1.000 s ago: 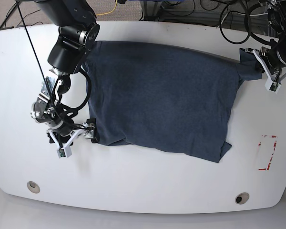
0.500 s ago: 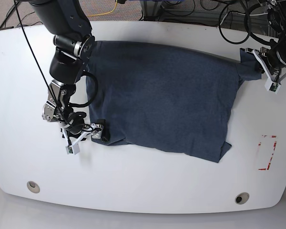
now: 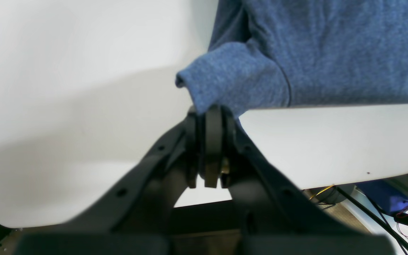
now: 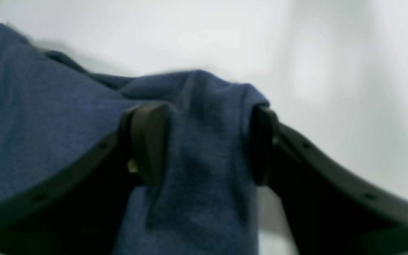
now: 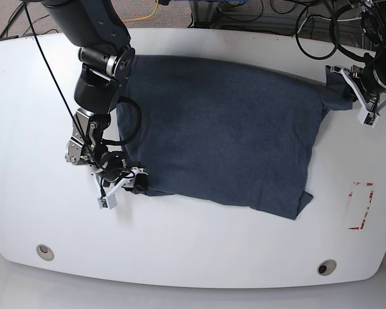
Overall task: Layout the t-shirt on the table in an organized manner, then fold the t-shirt properly
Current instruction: 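Lift the shirt again with both grippers, stretching it between them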
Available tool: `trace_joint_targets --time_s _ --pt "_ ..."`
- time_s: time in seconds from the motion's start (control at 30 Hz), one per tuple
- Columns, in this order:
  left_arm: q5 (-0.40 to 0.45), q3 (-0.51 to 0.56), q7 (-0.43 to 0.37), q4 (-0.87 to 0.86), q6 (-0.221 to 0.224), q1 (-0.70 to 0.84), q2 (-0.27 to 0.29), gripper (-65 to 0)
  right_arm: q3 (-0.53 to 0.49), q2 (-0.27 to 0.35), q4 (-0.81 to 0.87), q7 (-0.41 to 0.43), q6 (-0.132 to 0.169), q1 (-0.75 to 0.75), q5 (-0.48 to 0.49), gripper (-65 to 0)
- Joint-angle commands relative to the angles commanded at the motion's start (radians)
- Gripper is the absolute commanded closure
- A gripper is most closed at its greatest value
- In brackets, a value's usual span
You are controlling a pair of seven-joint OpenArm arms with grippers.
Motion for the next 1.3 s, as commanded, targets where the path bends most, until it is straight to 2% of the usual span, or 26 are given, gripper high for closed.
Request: trace_joint_targets --time_s 0.07,0.1,0.17,0.27,0.6,0.87,1.0,1.17,1.3 --pt "0.0 0.002 0.0 -0.002 0.0 0.0 0.0 0.0 0.0 0.0 0.002 -0.003 0.0 0.0 0.0 -2.5" --pt "0.002 0.003 0.0 -0.003 0.002 -0.002 0.0 0.0 0.0 0.0 0.005 -0.005 0.0 0.0 0.0 -1.6" --pt "0.002 0.006 0.0 -0.005 0.003 -0.014 0.0 0.0 0.0 0.0 0.008 -0.014 0.0 0.002 0.0 -1.4" --pt "0.017 0.046 0.0 -0.018 0.005 -0.038 -0.002 0.0 0.0 0.0 0.072 -0.072 0.0 0.0 0.006 -1.1" --pt "0.184 0.152 -0.003 -0.032 0.002 -0.196 0.0 0.0 0.0 0.0 0.462 -0.269 0.0 -0.064 0.011 -1.0" --pt "0.21 0.181 0.012 -0.031 0.0 -0.356 -0.006 0.0 -0.002 0.014 0.647 -0.362 0.0 -0.037 0.011 -1.0" --pt "0.212 0.181 0.068 -0.031 0.0 -0.523 -0.006 0.0 -0.002 0.04 0.671 -0.405 0.0 0.04 0.011 -1.0" --pt "0.213 0.192 0.07 -0.04 0.0 -0.709 -0.006 0.0 -0.003 0.078 0.669 -0.428 0.0 0.157 0.009 -1.1" --pt "0.213 0.229 0.07 -0.112 0.0 -0.882 0.0 0.0 -0.083 0.121 0.666 -0.439 0.0 0.275 0.009 -1.3"
